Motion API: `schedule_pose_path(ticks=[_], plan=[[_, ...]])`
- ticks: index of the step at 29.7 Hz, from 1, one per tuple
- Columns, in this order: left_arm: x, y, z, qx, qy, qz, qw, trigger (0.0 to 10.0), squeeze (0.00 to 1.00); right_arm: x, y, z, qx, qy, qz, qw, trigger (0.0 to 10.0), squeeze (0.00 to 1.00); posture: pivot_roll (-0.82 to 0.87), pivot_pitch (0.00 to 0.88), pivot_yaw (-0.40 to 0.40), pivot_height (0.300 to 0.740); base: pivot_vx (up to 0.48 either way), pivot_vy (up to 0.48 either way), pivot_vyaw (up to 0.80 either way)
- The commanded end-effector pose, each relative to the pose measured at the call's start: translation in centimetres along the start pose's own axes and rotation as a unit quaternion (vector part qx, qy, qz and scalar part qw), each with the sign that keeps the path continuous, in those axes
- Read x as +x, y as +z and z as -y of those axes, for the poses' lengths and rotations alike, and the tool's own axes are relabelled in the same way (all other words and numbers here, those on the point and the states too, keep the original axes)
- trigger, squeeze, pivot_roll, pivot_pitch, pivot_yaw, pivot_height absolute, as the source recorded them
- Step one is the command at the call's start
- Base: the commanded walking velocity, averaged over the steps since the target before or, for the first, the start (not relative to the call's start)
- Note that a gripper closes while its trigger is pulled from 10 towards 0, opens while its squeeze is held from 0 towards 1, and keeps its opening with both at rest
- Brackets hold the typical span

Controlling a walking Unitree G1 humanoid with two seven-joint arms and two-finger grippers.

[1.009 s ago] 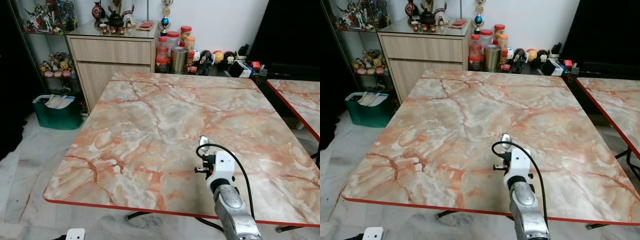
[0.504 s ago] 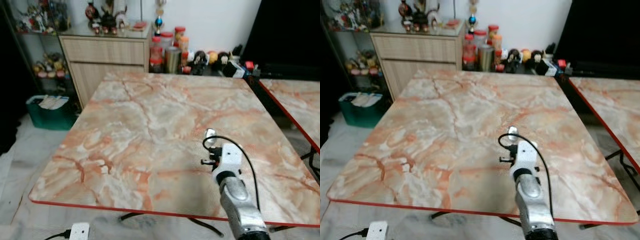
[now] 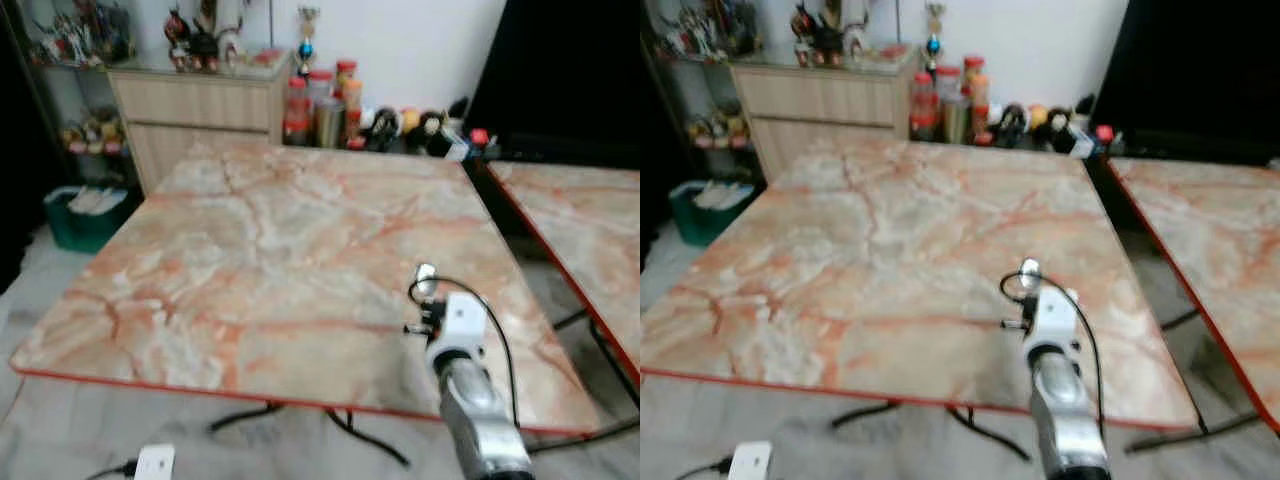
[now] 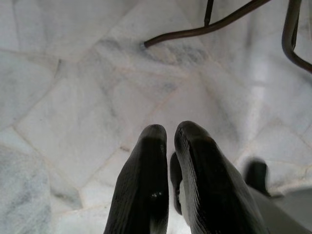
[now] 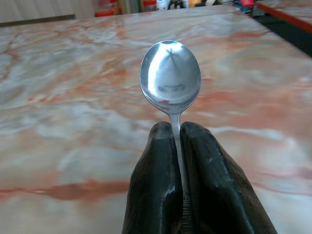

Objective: Setting the table

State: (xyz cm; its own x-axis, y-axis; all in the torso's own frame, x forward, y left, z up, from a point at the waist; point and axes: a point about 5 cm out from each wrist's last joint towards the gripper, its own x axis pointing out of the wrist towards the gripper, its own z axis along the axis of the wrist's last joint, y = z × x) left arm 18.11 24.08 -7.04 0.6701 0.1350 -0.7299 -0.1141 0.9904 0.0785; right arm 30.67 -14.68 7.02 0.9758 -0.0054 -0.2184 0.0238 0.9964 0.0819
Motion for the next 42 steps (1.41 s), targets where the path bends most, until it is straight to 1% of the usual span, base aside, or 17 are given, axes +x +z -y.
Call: schedule_pose_path(ticks=[1,7,10,14,16,21,22,24,27,29,32,33,34,39,40,41,42], plan=[[0.1,0.0,0.6,-0.007,-0.006,-0.003,1.000,10.0,0.00,-0.1,0.2,1.4,-0.008,-0.023,0.006,1.000,10.0,0.00,0.00,0.005,-0.038,0.740,0.000,-0.319,0.00],[0.1,0.0,0.6,-0.006,-0.007,-0.003,1.000,10.0,0.00,-0.4,-0.2,2.8,-0.009,-0.044,0.000,0.999,10.0,0.00,-0.01,0.006,-0.032,0.740,0.000,-0.317,0.00],[0.1,0.0,0.6,-0.007,-0.007,-0.002,1.000,10.0,0.00,-0.5,-0.4,3.1,-0.009,-0.046,-0.003,0.999,10.0,0.00,-0.01,0.007,-0.030,0.740,0.000,-0.310,0.00],[0.1,0.0,0.6,-0.006,-0.009,-0.003,1.000,10.0,0.00,-1.0,-1.9,4.1,-0.019,-0.060,-0.025,0.998,10.0,0.00,0.00,0.005,-0.031,0.740,0.000,-0.279,0.00],[0.1,0.0,0.6,-0.007,-0.009,-0.003,1.000,10.0,0.00,-1.2,-2.3,4.4,-0.022,-0.064,-0.030,0.997,10.0,0.00,0.00,0.006,-0.030,0.740,0.000,-0.277,0.00],[0.1,-0.1,0.6,-0.007,-0.009,-0.003,1.000,10.0,0.00,-2.4,-4.3,5.8,-0.027,-0.084,-0.059,0.994,10.0,0.00,-0.01,0.011,-0.034,0.740,0.000,-0.273,0.00],[0.1,-0.1,0.6,-0.007,-0.009,-0.003,1.000,10.0,0.00,-2.4,-4.3,5.8,-0.027,-0.084,-0.059,0.994,10.0,0.00,-0.01,0.011,-0.034,0.740,0.000,-0.270,0.00],[0.0,-0.2,0.6,-0.008,-0.008,-0.005,1.000,10.0,0.00,-3.0,-5.7,6.3,-0.028,-0.082,-0.086,0.992,10.0,0.00,-0.01,0.010,-0.033,0.740,0.000,-0.135,0.00],[0.0,-0.3,0.7,-0.014,-0.008,-0.007,1.000,10.0,0.00,-3.6,-7.2,7.0,-0.030,-0.088,-0.113,0.989,10.0,0.00,0.00,0.009,-0.035,0.740,0.000,0.000,0.00],[0.1,-0.3,0.8,-0.014,-0.009,-0.006,1.000,10.0,0.00,-3.9,-8.0,7.3,-0.025,-0.089,-0.130,0.987,10.0,0.00,-0.01,0.008,-0.036,0.740,0.000,0.000,0.00],[0.1,-0.3,0.8,-0.014,-0.009,-0.006,1.000,10.0,0.00,-4.0,-8.2,7.4,-0.024,-0.088,-0.134,0.987,10.0,0.00,-0.01,0.008,-0.036,0.740,0.000,0.000,0.00],[0.1,-0.3,0.9,-0.017,-0.011,-0.008,1.000,10.0,0.00,-4.8,-9.6,8.1,-0.032,-0.091,-0.161,0.982,10.0,0.00,-0.01,0.006,-0.036,0.740,0.000,0.000,0.00],[0.1,-0.3,1.0,-0.019,-0.012,-0.009,1.000,10.0,0.00,-5.4,-10.4,8.7,-0.032,-0.097,-0.175,0.979,10.0,0.00,-0.01,0.007,-0.038,0.740,0.000,0.000,0.00],[0.1,-0.4,1.1,-0.020,-0.013,-0.010,1.000,10.0,0.00,-6.4,-11.8,9.4,-0.024,-0.100,-0.207,0.973,10.0,0.00,-0.01,0.008,-0.038,0.740,0.000,0.000,0.00],[0.1,-0.3,1.2,-0.023,-0.012,-0.008,1.000,10.0,0.00,-7.1,-12.9,9.8,-0.021,-0.105,-0.231,0.967,10.0,0.00,-0.01,0.006,-0.039,0.740,0.000,0.000,0.00],[0.1,-0.3,1.2,-0.023,-0.012,-0.008,1.000,10.0,0.00,-7.1,-12.9,9.8,-0.021,-0.105,-0.231,0.967,10.0,0.00,-0.01,0.006,-0.039,0.740,0.000,0.000,0.00],[0.1,-0.3,1.2,-0.026,-0.012,-0.007,1.000,10.0,0.00,-7.6,-13.4,10.1,-0.020,-0.109,-0.242,0.964,10.0,0.00,-0.01,0.007,-0.040,0.740,0.000,0.000,0.00]])
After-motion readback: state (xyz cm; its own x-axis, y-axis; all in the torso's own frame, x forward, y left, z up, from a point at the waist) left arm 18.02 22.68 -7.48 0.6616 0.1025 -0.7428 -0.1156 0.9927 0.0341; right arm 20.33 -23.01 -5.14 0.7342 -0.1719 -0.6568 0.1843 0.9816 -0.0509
